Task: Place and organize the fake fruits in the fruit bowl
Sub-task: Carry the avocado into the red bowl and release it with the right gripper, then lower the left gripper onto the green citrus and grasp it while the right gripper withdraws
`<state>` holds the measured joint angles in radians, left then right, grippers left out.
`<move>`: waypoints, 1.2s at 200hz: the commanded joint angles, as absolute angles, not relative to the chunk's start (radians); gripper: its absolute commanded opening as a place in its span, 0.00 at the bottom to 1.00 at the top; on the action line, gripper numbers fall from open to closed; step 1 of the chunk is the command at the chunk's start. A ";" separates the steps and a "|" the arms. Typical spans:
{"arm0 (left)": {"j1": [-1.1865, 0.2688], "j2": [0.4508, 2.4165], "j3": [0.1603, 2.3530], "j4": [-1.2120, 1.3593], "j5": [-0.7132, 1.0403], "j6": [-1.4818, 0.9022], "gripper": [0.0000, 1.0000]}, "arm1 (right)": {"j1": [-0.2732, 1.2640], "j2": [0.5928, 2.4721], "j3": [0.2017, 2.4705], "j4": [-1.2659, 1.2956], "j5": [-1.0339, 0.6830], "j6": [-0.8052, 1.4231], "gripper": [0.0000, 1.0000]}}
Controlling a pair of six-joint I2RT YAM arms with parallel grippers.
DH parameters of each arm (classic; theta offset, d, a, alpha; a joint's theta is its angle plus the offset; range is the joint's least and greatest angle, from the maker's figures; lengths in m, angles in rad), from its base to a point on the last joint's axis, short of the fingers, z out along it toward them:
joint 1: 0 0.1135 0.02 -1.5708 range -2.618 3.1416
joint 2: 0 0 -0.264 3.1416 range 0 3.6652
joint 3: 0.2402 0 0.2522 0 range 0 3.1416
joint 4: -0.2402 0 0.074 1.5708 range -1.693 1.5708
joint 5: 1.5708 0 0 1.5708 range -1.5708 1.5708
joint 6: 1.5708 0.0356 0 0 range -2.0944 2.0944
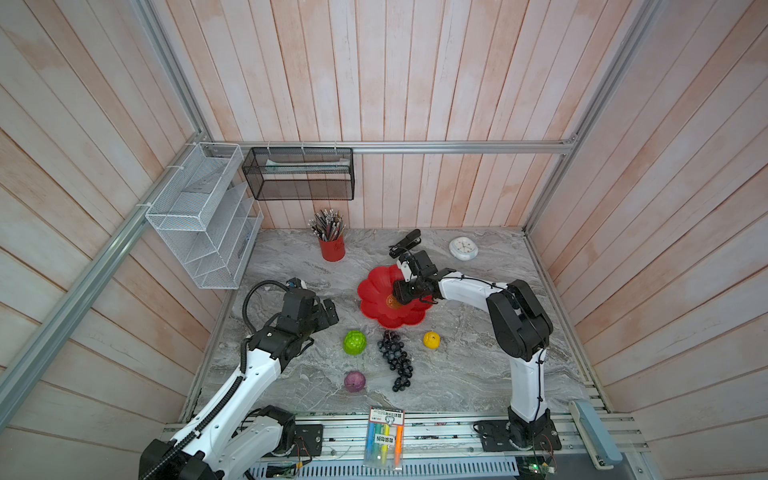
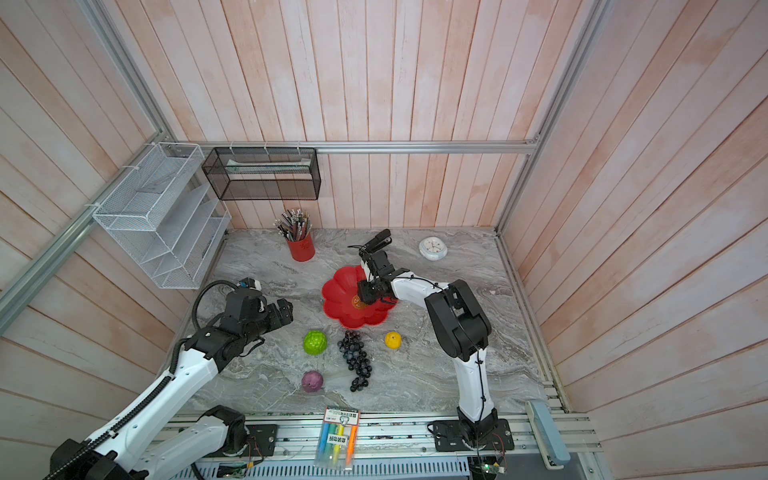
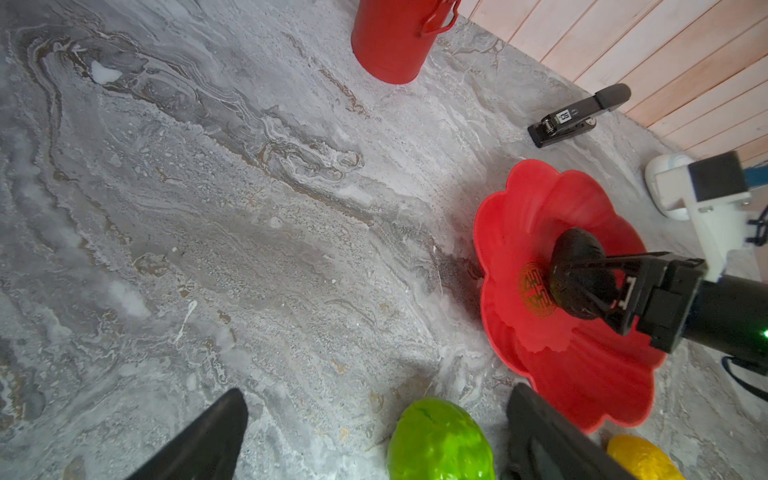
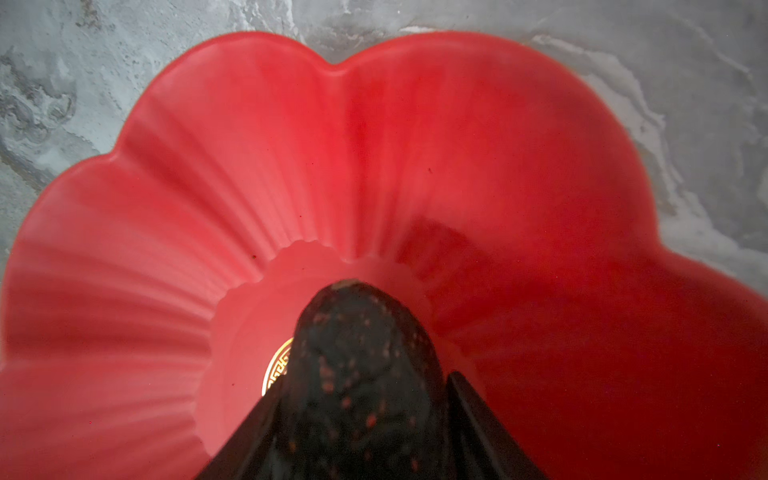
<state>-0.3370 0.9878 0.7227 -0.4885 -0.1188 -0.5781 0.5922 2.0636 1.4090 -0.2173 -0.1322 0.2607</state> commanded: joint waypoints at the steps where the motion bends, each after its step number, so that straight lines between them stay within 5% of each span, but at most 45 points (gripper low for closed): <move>1: -0.342 1.003 0.766 -0.520 -0.064 -0.542 1.00 | 0.598 2.065 1.414 -0.207 -0.113 0.262 0.65; 102: -0.411 1.156 0.859 -0.694 0.136 -0.475 0.94 | 0.631 1.771 1.310 -0.227 -0.023 0.221 0.74; 143: -0.588 1.280 0.929 -0.800 -0.005 -0.451 0.93 | 0.631 1.570 1.056 -0.132 -0.078 0.265 0.74; 193: -0.606 1.454 1.005 -0.831 -0.034 -0.392 0.93 | 0.631 1.413 0.822 -0.022 -0.105 0.337 0.74; 240: -0.608 1.554 1.014 -0.788 -0.019 -0.374 0.93 | 0.632 1.416 0.834 -0.039 -0.124 0.322 0.74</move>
